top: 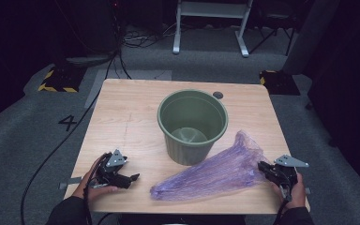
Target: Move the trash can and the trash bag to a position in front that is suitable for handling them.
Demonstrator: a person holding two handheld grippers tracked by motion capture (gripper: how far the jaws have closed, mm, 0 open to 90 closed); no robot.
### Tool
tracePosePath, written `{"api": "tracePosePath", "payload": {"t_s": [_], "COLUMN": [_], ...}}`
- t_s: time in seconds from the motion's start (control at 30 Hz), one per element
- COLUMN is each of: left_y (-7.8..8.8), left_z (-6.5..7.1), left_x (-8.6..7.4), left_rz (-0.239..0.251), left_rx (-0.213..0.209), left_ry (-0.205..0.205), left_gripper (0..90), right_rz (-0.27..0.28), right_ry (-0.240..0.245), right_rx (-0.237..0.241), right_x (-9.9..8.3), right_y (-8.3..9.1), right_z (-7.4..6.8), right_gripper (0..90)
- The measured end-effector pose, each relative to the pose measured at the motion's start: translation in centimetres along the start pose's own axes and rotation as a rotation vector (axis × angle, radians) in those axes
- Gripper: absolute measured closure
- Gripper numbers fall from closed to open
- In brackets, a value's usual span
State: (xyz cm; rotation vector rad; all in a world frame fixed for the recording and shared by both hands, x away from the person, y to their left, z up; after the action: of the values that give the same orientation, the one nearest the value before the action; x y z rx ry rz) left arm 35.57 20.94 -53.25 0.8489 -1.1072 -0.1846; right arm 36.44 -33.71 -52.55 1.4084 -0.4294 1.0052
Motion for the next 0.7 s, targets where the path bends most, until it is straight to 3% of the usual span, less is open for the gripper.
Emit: {"api": "tracePosePath", "payload": {"t_s": [0.17, 0.27, 0.37, 0.5, 0.63, 0.7], "left_y": [0.0, 0.0, 0.0, 0.0, 0.0, 0.0], "left_z": [0.1, 0.1, 0.1, 0.0, 0.0, 0.0], "left_x": [0.0, 0.0, 0.0, -0.1, 0.0, -0.1], "left_rz": [0.001, 0.001, 0.001, 0.001, -0.001, -0.002], "left_rx": [-0.001, -0.003, -0.003, -0.008, -0.016, -0.017], "left_ry": [0.002, 0.001, 0.001, -0.007, -0.014, -0.014], "left_gripper": [13.5, 13.5, 13.5, 13.5, 13.5, 13.5], "right_rz": [0.079, 0.107, 0.131, 0.163, 0.173, 0.181], "right_ry": [-0.027, -0.029, 0.006, 0.004, 0.048, 0.067], "right_rx": [-0.035, -0.030, -0.039, -0.003, 0.023, 0.031], "right_x": [0.9, 1.3, 1.7, 2.6, 3.5, 3.9], "right_y": [1.6, 2.3, 3.2, 4.2, 4.8, 4.9], "right_z": [0.3, 0.2, -0.5, -1.6, -3.1, -3.9], "right_gripper": [63.9, 59.4, 57.2, 55.1, 50.2, 43.2]}}
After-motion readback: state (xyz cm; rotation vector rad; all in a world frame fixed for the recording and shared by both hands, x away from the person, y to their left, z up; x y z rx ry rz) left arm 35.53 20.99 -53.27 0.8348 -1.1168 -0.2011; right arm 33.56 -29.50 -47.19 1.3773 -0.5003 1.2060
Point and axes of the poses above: each handheld gripper's, and its own axes: y roughly backward along the jaws, x roughly out of its top, z roughly to its right, the point moved 4 cm from there along -y, roughly forward along the jaws, and after that the axes turned 14 degrees about -x, right-handed, at the moved point
